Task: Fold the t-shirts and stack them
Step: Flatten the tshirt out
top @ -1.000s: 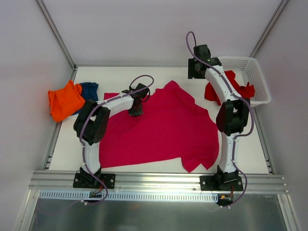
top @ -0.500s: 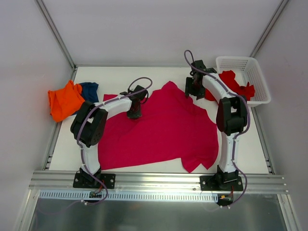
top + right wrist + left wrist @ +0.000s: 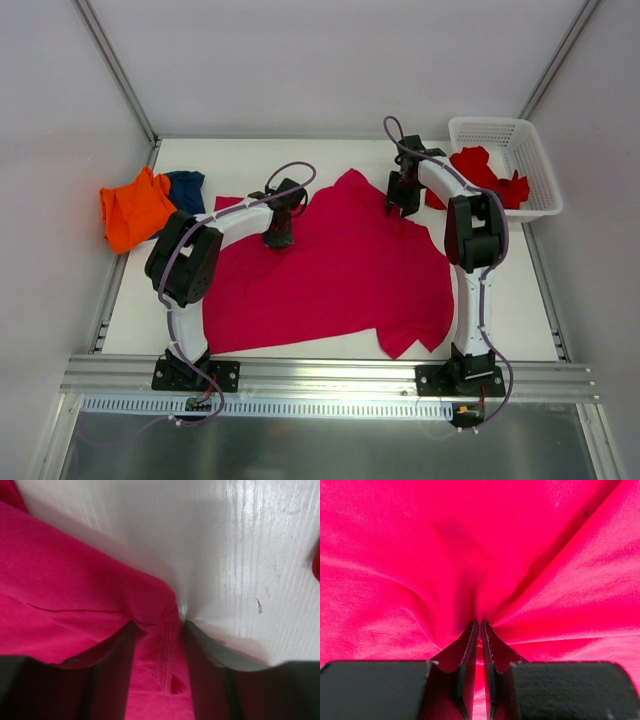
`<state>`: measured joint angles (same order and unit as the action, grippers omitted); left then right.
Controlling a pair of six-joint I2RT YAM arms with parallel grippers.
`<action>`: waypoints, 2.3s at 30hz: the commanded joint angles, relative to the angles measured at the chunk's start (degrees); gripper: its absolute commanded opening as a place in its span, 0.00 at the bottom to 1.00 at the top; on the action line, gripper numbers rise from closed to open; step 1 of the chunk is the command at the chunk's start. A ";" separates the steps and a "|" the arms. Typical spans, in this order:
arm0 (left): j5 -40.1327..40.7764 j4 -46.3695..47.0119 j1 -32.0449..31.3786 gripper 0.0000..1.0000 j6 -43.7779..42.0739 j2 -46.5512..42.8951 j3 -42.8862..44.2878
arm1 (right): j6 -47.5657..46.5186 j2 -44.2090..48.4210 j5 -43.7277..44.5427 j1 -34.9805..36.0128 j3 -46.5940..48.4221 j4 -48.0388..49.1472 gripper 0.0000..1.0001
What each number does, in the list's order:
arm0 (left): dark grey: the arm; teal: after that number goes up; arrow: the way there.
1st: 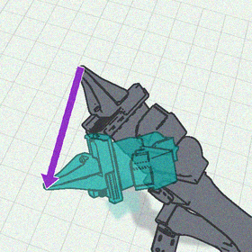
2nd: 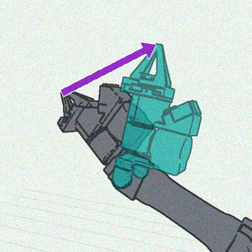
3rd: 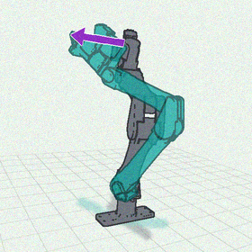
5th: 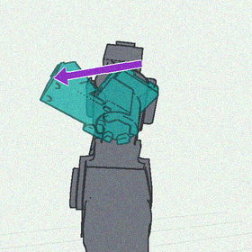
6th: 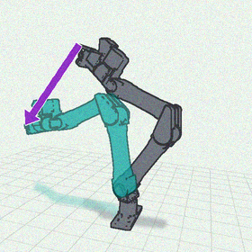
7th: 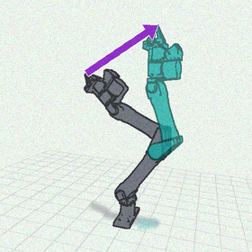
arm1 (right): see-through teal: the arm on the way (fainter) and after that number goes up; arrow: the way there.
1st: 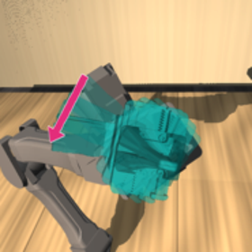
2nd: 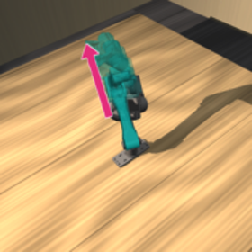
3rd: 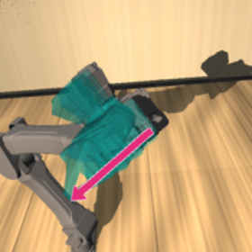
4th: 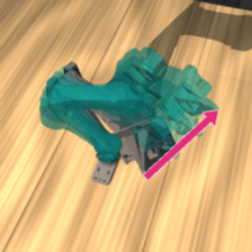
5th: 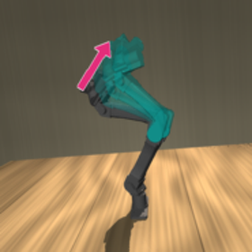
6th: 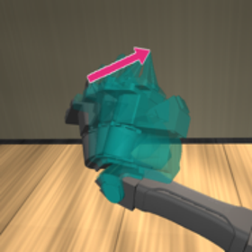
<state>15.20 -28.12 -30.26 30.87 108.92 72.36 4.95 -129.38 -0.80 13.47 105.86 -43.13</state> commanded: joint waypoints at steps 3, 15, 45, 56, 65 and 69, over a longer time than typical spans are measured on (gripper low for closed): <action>-0.79 -2.82 0.64 0.08 -0.11 -1.79 -0.99 | 1.29 -0.96 -0.70 -0.55 1.89 -0.37 0.32; -1.67 -2.64 0.64 0.07 -0.20 -0.91 -0.99 | -0.64 -1.93 0.45 -0.99 9.79 -0.46 0.00; -3.34 -2.73 0.64 0.00 -0.29 0.68 1.12 | -7.50 0.60 18.30 -2.66 16.85 3.75 0.62; 3.60 -2.38 -0.85 0.58 -1.34 -7.84 7.00 | -0.82 31.88 0.09 1.19 -20.05 9.20 0.56; 16.52 0.08 -3.75 0.52 -0.38 -12.42 5.69 | 2.26 46.50 3.26 9.46 -43.18 14.74 0.01; 15.83 -0.09 -2.09 0.33 0.32 -10.23 4.02 | 2.96 42.82 2.21 10.43 -43.38 16.94 0.00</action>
<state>28.05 -27.62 -33.65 30.63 97.54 77.84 6.26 -84.49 2.44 23.46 62.04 -30.15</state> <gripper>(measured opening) 0.364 0.009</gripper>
